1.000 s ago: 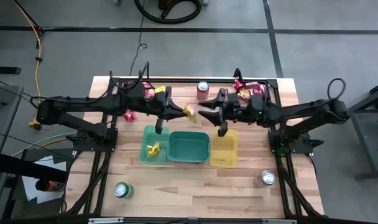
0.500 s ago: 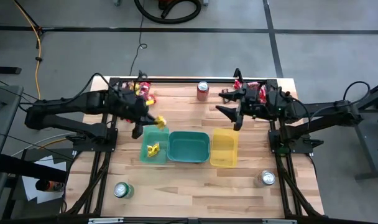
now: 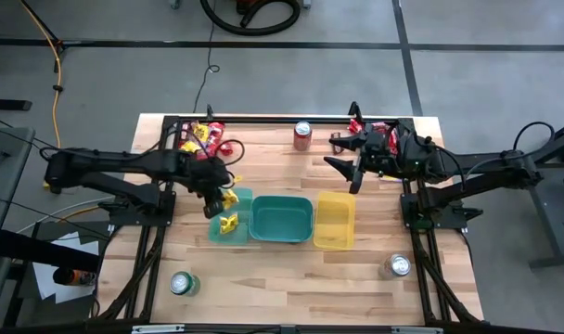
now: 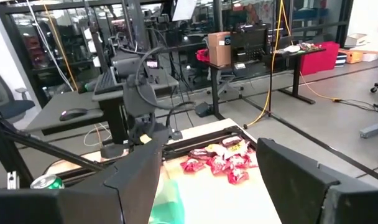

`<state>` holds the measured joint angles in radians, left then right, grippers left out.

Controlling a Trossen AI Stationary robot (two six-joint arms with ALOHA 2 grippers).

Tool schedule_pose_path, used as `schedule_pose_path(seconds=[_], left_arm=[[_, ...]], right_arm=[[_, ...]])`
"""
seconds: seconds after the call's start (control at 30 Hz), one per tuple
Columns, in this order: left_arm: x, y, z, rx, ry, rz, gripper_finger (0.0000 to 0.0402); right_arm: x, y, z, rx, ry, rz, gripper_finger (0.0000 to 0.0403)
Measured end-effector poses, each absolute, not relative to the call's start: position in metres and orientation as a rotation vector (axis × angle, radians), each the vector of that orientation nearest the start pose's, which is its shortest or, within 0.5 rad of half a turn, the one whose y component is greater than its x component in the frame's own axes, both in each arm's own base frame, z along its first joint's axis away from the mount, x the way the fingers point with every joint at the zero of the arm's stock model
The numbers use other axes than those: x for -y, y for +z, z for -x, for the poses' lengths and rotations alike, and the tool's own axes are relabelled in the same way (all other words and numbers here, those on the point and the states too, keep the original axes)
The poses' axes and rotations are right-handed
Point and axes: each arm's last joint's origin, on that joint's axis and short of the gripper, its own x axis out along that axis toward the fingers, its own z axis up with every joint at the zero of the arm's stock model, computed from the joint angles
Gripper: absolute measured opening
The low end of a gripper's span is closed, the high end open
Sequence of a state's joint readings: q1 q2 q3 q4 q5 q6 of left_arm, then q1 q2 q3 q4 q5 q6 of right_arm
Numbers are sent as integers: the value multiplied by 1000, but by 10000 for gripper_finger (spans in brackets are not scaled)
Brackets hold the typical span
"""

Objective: Sort candy
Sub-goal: Put the yellow candy into the light green bin

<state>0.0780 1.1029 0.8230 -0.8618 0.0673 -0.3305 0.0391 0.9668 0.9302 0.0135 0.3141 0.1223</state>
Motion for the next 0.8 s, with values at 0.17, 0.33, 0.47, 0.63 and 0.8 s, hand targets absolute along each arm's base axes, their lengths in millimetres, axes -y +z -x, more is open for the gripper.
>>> schedule_pose_path(seconds=[0.17,0.33,0.47,0.63,0.8], left_arm=[[-13,235,-197,-1172,184,391,65],[-12,238,-196,-1172,157,420,149],[-16,265,-205,-1075,146,417,202],[-31,318,-213,-875,238,273,231],[-60,347,-207,-768,474,207,234]], right_arm=[[1,369,-213,-10,-276,-117,260],[1,369,-213,-13,-276,-116,260],[1,369,-213,-12,-277,-116,260],[2,369,-212,-2,-323,-133,260],[3,369,-212,6,-351,-171,260]])
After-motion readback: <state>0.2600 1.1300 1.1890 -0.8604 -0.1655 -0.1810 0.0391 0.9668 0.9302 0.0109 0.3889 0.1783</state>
